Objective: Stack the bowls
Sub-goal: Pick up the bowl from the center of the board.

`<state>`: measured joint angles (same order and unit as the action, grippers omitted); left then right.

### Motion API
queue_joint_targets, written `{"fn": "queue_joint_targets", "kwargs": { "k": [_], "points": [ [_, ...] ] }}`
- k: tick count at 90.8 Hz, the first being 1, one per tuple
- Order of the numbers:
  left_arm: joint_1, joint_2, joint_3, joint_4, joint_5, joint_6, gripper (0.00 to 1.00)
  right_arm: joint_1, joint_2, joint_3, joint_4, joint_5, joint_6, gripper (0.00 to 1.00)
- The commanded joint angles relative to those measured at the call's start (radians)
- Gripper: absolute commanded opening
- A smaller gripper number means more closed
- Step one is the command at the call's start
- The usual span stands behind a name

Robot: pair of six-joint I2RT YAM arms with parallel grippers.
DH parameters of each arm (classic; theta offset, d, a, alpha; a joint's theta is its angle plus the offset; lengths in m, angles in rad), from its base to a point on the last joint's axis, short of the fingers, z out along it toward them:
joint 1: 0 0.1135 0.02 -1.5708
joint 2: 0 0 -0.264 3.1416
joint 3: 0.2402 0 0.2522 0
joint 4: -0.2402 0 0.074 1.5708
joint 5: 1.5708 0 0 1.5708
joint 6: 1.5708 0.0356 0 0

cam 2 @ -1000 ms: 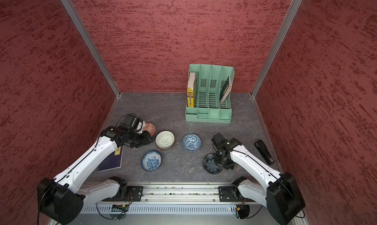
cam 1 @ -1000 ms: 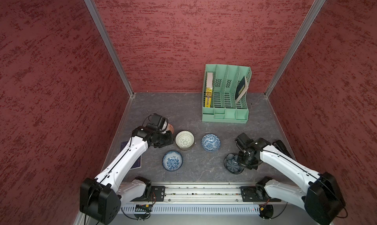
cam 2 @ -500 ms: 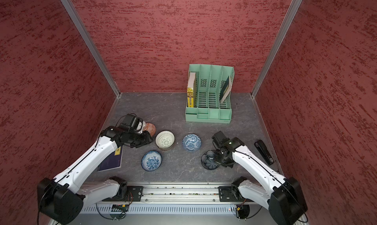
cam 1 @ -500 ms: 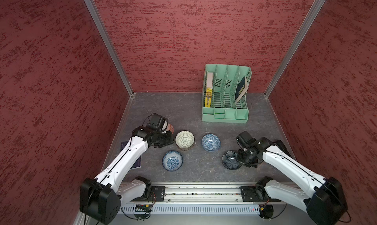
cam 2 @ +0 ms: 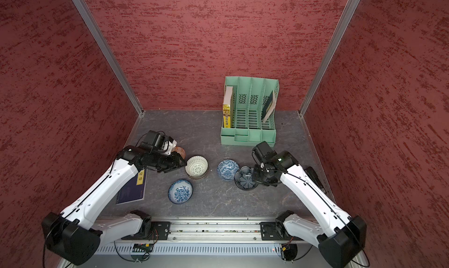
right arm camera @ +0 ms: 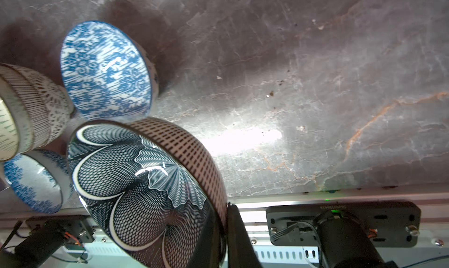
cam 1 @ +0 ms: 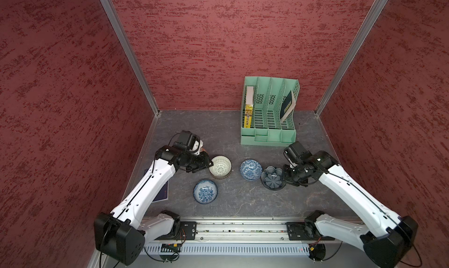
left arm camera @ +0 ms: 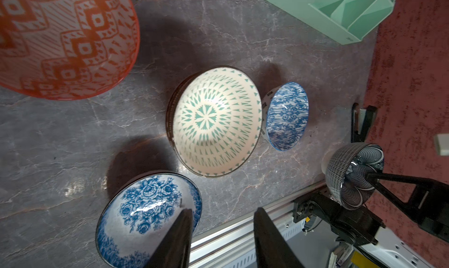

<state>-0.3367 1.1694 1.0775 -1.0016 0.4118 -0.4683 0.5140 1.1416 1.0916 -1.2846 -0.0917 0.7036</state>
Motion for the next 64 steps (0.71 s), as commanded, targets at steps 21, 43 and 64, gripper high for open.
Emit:
{"fn": "queue_joint_targets", "kwargs": {
  "k": [21,43,64],
  "points": [
    [-0.033,0.067,0.162,-0.081,0.124,0.026,0.45,0.031,0.198,0.205,0.032,-0.103,-0.085,0.00],
    [-0.101,0.132,0.226,-0.098,0.087,0.036,0.44,0.127,0.357,0.350,0.072,-0.121,-0.069,0.00],
    [-0.134,0.169,0.232,-0.101,0.064,0.046,0.42,0.215,0.478,0.467,0.085,-0.129,-0.051,0.00]
  ]
}}
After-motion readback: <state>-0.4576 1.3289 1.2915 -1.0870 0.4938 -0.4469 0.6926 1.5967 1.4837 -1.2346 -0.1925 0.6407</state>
